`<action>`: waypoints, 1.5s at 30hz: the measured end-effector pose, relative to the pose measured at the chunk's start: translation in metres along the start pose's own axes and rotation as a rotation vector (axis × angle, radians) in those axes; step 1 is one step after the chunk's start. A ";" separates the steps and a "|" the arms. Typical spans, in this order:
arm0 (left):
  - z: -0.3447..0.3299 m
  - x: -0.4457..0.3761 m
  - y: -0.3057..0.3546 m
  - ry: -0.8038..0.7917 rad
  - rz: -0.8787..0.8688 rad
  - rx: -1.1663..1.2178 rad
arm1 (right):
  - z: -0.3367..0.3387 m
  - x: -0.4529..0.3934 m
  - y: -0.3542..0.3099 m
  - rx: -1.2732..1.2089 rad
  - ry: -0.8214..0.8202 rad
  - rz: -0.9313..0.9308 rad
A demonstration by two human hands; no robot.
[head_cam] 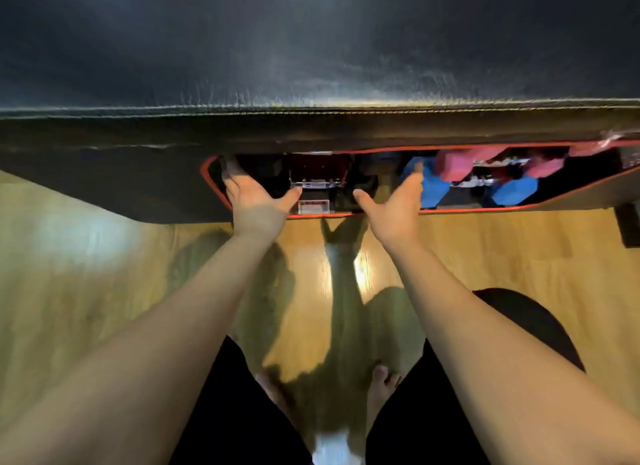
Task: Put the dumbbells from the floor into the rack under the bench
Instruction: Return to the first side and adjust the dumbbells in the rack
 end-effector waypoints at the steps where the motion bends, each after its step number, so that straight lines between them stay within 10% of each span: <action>1: -0.002 -0.009 -0.004 0.031 0.005 -0.023 | -0.002 -0.007 0.000 0.005 0.042 0.021; 29: 0.003 -0.045 0.029 0.381 -0.092 -0.605 | -0.018 -0.045 -0.030 0.174 0.198 0.115; 32: 0.003 -0.042 0.022 0.372 -0.187 -0.365 | -0.015 -0.039 -0.028 0.088 0.197 0.164; 37: -0.010 -0.036 -0.015 0.240 -0.161 0.674 | -0.008 -0.041 0.025 -0.504 0.418 0.079; 41: -0.040 -0.038 -0.040 0.255 0.137 0.890 | -0.051 -0.056 0.073 -0.186 0.087 -0.369; 45: -0.061 -0.050 -0.070 0.277 0.227 0.775 | -0.081 -0.075 0.056 0.154 -0.148 -0.311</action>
Point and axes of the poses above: each hand's wrist, its own x-axis away from the middle knuckle, its own z-axis out of the back of the hand, y = z × x, the point moved 7 cm from there along -x, towards the middle knuckle, and after that the axes turned 13 degrees about -y, right-handed, at the moved point
